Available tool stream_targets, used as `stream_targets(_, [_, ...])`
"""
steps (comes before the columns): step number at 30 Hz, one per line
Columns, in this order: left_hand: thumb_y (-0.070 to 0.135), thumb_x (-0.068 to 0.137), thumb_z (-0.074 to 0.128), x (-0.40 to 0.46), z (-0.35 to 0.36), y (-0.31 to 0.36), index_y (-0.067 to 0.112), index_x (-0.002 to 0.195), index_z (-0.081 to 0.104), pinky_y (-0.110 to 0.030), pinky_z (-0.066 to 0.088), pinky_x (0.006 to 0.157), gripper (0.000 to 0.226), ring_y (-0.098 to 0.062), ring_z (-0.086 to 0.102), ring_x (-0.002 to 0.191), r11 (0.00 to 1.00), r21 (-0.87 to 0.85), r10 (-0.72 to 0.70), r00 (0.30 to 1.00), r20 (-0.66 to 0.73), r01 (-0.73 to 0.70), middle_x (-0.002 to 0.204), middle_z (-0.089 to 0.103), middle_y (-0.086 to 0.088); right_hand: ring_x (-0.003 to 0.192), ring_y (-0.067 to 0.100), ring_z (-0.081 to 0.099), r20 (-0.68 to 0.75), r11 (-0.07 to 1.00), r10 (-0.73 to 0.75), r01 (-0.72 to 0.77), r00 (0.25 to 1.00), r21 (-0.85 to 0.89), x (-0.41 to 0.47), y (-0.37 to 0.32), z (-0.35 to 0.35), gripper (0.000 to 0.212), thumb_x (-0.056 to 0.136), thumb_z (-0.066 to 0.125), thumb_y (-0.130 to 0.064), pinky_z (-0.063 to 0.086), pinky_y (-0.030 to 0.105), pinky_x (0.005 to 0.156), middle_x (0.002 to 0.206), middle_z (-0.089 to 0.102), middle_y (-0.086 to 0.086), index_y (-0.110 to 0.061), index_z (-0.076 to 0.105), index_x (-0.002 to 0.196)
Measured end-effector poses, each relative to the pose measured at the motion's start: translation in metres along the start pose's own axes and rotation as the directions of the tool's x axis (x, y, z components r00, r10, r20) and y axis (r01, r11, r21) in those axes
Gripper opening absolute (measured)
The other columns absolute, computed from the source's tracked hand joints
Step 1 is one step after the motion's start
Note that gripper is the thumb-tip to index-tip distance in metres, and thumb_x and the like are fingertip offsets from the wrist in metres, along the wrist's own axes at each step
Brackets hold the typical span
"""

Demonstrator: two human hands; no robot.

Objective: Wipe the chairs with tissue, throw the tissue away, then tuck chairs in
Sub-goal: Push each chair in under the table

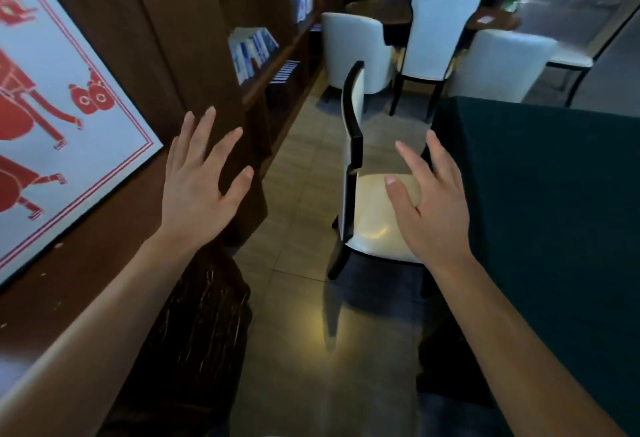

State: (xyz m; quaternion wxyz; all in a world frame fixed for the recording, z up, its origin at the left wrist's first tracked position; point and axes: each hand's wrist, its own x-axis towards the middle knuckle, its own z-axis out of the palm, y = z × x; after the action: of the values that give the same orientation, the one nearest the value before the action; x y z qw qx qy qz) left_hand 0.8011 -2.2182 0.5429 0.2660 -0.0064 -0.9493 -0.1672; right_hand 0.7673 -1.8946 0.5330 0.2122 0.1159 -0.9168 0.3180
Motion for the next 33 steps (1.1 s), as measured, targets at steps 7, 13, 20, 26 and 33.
stream_targets(7, [0.059, 0.101, 0.04, 0.018, 0.018, -0.051, 0.036, 0.155, 0.033, -0.047, 0.006, 0.125, 0.059, -0.013, -0.009, 0.158, 0.976, 0.097, -0.195, 0.981, -0.002, 0.195, 0.171, 0.005, 0.011, 0.156, 0.021, 0.016, 0.109, 0.995, -0.089, 0.084, 0.99, 0.05, 0.063, -0.008, 0.049, 0.053, 0.104, 0.05, -0.046, 0.026, 0.049, 0.123, 0.17, 0.017, -0.004, -0.032, 0.042, 0.154])
stream_targets(13, [0.055, 0.101, 0.043, 0.075, 0.063, -0.111, 0.035, 0.152, 0.042, -0.046, 0.01, 0.124, 0.054, -0.015, -0.002, 0.158, 0.985, 0.058, -0.161, 0.987, -0.014, 0.162, 0.171, 0.011, 0.009, 0.154, 0.023, 0.019, 0.101, 0.99, -0.135, 0.139, 0.986, -0.037, 0.124, -0.004, 0.101, 0.049, 0.105, 0.049, -0.044, 0.027, 0.044, 0.12, 0.169, 0.021, 0.0, -0.032, 0.046, 0.152])
stream_targets(20, [0.046, 0.1, 0.048, 0.184, 0.105, -0.158, 0.027, 0.15, 0.048, -0.053, 0.019, 0.124, 0.054, -0.026, 0.004, 0.159, 1.0, -0.003, 0.001, 1.0, 0.026, -0.001, 0.17, 0.018, -0.002, 0.155, 0.028, 0.021, 0.022, 0.993, -0.069, 0.071, 0.997, -0.09, 0.214, 0.0, 0.147, 0.053, 0.103, 0.045, -0.049, 0.028, 0.056, 0.122, 0.169, 0.023, 0.003, -0.03, 0.045, 0.152])
stream_targets(26, [0.046, 0.099, 0.049, 0.255, 0.139, -0.173, 0.027, 0.15, 0.047, -0.051, 0.016, 0.125, 0.054, -0.024, 0.002, 0.159, 0.998, -0.063, 0.016, 0.999, 0.049, -0.013, 0.17, 0.016, 0.0, 0.155, 0.025, 0.021, 0.019, 0.997, -0.05, 0.051, 0.999, -0.054, 0.267, 0.002, 0.179, 0.053, 0.102, 0.049, -0.046, 0.029, 0.056, 0.121, 0.169, 0.023, 0.002, -0.031, 0.043, 0.153])
stream_targets(33, [0.045, 0.099, 0.049, 0.324, 0.175, -0.173, 0.028, 0.151, 0.046, -0.049, 0.013, 0.125, 0.054, -0.022, 0.0, 0.159, 0.997, -0.072, -0.004, 0.999, 0.05, 0.007, 0.171, 0.013, 0.002, 0.156, 0.024, 0.018, 0.022, 0.998, 0.017, -0.016, 1.0, -0.064, 0.345, 0.029, 0.212, 0.054, 0.101, 0.047, -0.047, 0.024, 0.052, 0.124, 0.17, 0.02, 0.001, -0.034, 0.041, 0.154])
